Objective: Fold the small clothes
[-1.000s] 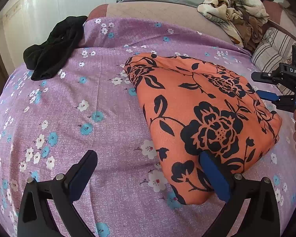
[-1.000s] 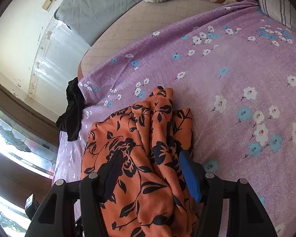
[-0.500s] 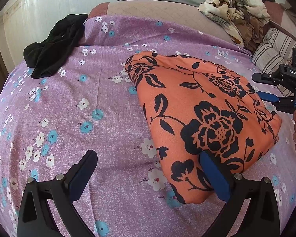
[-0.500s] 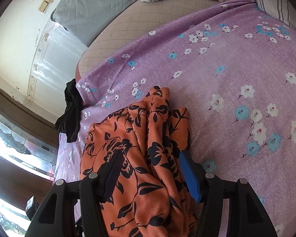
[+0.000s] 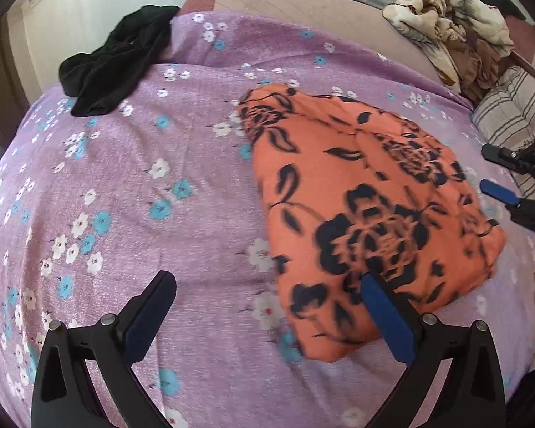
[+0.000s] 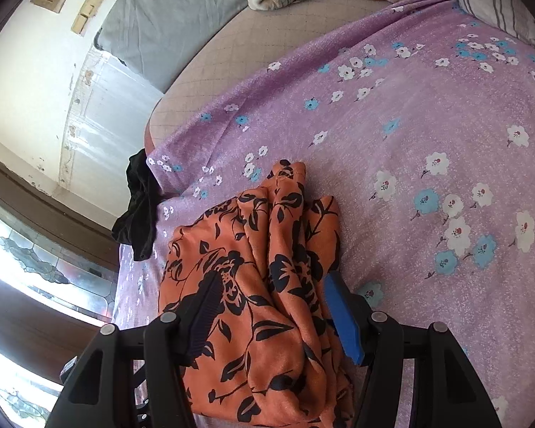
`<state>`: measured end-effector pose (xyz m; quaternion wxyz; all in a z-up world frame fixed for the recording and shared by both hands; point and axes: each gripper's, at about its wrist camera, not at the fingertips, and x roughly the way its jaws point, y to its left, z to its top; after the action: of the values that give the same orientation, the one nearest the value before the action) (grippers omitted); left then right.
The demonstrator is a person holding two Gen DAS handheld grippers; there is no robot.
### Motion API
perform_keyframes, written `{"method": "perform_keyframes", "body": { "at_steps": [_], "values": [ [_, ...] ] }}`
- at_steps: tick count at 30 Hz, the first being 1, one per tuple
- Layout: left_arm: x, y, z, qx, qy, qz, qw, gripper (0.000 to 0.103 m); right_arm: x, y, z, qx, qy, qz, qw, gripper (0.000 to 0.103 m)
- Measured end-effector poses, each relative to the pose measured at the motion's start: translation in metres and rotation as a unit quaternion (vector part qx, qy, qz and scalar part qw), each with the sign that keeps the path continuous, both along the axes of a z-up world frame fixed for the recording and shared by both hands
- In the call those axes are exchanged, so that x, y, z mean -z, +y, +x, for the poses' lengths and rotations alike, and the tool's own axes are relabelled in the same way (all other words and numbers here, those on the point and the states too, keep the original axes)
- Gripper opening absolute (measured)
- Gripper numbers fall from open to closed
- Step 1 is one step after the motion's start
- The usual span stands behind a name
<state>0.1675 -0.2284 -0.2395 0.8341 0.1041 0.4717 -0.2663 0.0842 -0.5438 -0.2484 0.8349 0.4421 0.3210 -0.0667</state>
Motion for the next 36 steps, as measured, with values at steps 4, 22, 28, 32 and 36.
{"method": "perform_keyframes", "body": {
  "at_steps": [4,22,28,32,36],
  "values": [
    [-0.029,-0.019,0.000,0.021,0.012,-0.025,0.9994,0.103,0.001,-0.011,-0.008,0.010,-0.012,0.029,0.999,0.065],
    [0.017,-0.025,0.037,0.052,0.090,-0.048,0.9935,0.103,0.048,-0.006,0.026,-0.034,0.048,0.064,0.996,0.071],
    [0.016,-0.039,0.045,0.060,0.067,-0.038,0.9952,0.103,0.055,-0.004,0.028,-0.039,0.029,0.062,0.997,0.076],
    [0.019,-0.044,0.047,0.062,0.067,-0.039,0.9951,0.103,0.054,0.001,0.032,-0.051,0.021,0.050,0.997,0.078],
    [0.020,-0.046,0.048,0.063,0.068,-0.041,0.9949,0.103,0.053,0.004,0.034,-0.058,0.012,0.047,0.997,0.078]
  ]
}}
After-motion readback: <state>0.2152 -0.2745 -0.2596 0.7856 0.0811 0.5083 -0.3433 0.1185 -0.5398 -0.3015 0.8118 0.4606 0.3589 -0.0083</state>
